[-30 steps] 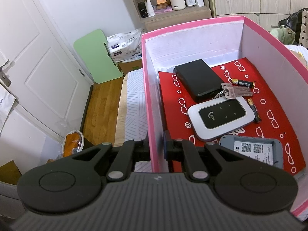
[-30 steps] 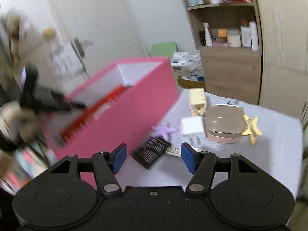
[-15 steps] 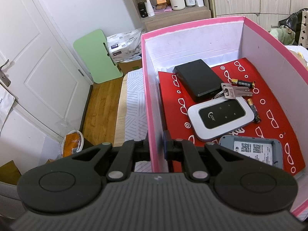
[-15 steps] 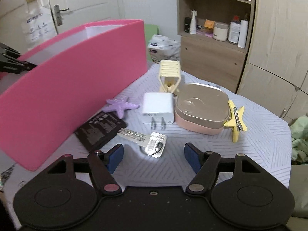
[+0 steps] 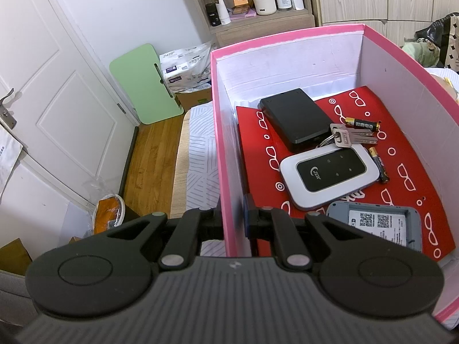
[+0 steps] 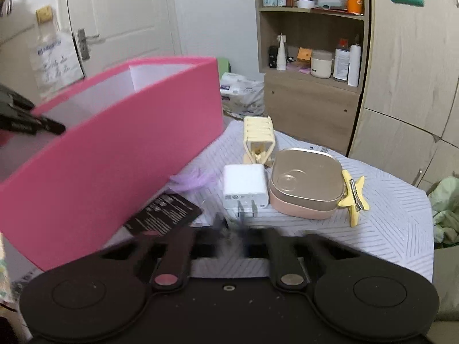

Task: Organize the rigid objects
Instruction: 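Grasp the second set of silver keys with the right gripper, then carry the silver keys into the box and drop them on the grey router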

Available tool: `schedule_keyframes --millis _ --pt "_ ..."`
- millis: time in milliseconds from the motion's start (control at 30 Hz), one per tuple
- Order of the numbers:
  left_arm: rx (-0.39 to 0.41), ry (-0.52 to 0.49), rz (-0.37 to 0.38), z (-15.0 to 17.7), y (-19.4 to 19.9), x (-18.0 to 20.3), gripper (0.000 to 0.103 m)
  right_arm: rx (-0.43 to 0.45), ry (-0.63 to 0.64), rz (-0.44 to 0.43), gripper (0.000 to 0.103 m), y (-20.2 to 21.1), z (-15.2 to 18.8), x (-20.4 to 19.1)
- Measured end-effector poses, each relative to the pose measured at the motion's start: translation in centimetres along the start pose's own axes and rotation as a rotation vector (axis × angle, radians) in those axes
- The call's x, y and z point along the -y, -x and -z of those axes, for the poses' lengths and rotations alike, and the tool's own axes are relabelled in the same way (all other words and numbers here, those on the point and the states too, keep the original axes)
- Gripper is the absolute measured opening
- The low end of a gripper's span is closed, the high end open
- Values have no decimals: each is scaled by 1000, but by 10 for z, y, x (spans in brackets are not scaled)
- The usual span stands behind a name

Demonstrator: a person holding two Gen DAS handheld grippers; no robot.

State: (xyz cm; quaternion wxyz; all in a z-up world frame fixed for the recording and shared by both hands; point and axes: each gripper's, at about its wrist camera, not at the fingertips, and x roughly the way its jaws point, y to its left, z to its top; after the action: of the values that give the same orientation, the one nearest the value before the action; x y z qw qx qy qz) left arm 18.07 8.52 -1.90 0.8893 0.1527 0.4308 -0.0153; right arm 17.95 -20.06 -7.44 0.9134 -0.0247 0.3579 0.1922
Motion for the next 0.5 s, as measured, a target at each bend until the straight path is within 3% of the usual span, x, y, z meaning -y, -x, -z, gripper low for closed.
schedule_keyframes --millis 267,500 --pt "2 3 4 0 1 0 9 7 -30 10 4 13 -5 -7" --pt "30 -19 -21 2 4 4 9 70 -34 17 4 36 -26 -13"
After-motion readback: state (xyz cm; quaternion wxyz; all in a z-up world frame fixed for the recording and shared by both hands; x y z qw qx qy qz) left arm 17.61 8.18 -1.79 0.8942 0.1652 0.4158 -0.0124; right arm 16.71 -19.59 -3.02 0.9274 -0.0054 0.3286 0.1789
